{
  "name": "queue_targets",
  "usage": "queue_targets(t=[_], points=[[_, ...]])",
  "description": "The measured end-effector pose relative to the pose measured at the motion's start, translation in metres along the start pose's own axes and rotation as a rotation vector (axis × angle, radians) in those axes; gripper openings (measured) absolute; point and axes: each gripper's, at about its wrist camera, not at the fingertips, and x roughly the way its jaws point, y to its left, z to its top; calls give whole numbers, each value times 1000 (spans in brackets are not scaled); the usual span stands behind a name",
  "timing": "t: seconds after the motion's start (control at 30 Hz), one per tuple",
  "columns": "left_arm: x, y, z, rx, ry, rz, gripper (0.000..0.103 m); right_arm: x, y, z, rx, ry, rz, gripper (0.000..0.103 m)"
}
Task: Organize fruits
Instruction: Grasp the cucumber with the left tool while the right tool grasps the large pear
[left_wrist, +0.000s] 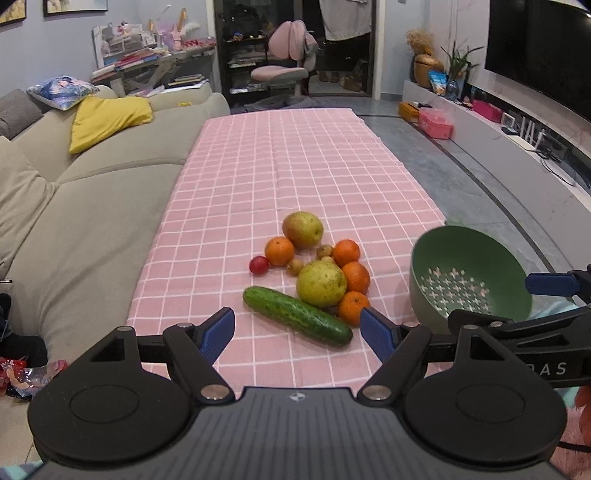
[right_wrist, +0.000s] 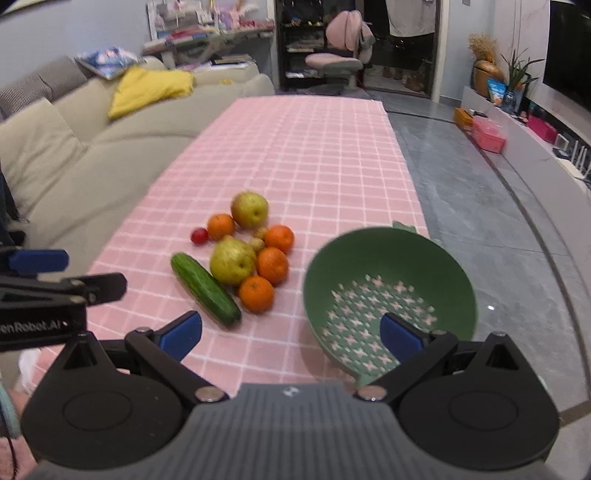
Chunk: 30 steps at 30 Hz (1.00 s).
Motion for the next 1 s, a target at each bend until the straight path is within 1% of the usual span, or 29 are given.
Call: queue_targets(t=[0.1, 0.2, 0.23, 0.33, 0.4, 0.43, 0.47, 0.5, 0.57, 0.6, 0.63, 0.67, 0.7, 0.8, 0.9, 0.93, 1.0], points=[[4, 4, 5, -30, 0, 5, 91, 4, 3, 5, -23, -26, 14, 96], [9, 11, 10, -62, -2, 10, 91, 12, 8, 13, -78, -38, 7, 95], [12, 13, 12, -70, 2, 10, 91, 14, 10, 14, -100, -52, 13, 93], [22, 19, 16, -87, 25, 6, 89, 22, 12, 18, -155, -102, 43, 93], [31, 24, 18, -108, 51, -12, 82, 29, 15, 24, -185, -106, 59, 91], [35, 26, 18, -115, 65, -27, 80, 33, 17, 26, -200, -109, 71, 86], [40, 28, 18, -119, 81, -39, 76, 38, 19, 28, -218, -107, 80, 83], [46, 30, 19, -130, 97, -38, 74, 42, 20, 30, -232, -104, 87, 78], [52, 33, 21, -160, 104, -15, 74, 53, 23, 34, -248, -93, 95, 73], [57, 35, 22, -182, 111, -14, 74, 59, 23, 36, -250, -81, 104, 67], [62, 38, 23, -211, 124, -27, 74, 67, 24, 39, -251, -65, 121, 60], [68, 41, 25, -248, 145, -42, 71, 74, 24, 42, -248, -49, 143, 57], [76, 46, 26, -297, 177, -52, 66, 80, 25, 44, -244, -31, 162, 56], [102, 57, 26, -406, 249, -52, 64, 102, 30, 52, -256, 8, 193, 56], [123, 64, 25, -433, 262, -29, 63, 122, 37, 56, -282, 39, 196, 56], [128, 67, 24, -450, 270, -33, 63, 129, 39, 58, -287, 52, 203, 56], [139, 75, 20, -519, 298, -58, 63, 143, 42, 59, -300, 81, 212, 56]])
